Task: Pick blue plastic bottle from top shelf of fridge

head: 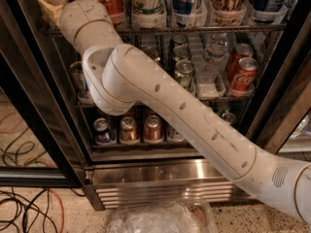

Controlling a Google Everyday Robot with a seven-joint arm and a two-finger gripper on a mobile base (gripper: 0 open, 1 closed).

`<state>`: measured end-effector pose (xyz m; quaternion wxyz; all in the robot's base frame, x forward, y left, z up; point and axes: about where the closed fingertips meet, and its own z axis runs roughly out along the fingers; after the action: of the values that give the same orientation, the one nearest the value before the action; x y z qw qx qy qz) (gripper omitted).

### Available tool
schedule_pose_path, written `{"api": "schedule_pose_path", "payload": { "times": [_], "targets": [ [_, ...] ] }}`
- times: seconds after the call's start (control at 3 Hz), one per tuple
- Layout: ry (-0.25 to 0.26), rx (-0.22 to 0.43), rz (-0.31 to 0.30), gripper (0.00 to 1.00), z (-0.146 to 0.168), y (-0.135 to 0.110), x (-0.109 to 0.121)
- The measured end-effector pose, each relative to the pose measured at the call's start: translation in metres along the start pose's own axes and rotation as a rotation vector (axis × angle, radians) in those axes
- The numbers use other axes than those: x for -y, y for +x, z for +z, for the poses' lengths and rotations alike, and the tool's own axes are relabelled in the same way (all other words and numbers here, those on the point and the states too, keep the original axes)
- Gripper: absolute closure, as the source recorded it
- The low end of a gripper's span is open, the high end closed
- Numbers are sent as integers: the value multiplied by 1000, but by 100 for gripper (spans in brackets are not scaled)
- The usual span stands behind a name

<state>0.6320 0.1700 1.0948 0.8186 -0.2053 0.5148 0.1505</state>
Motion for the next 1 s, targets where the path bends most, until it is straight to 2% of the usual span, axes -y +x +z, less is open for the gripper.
{"api": "schedule_pose_path", "payload": {
  "times": [1.0],
  "targets": [
    [3, 25, -17, 100, 1, -11, 6]
  ]
}}
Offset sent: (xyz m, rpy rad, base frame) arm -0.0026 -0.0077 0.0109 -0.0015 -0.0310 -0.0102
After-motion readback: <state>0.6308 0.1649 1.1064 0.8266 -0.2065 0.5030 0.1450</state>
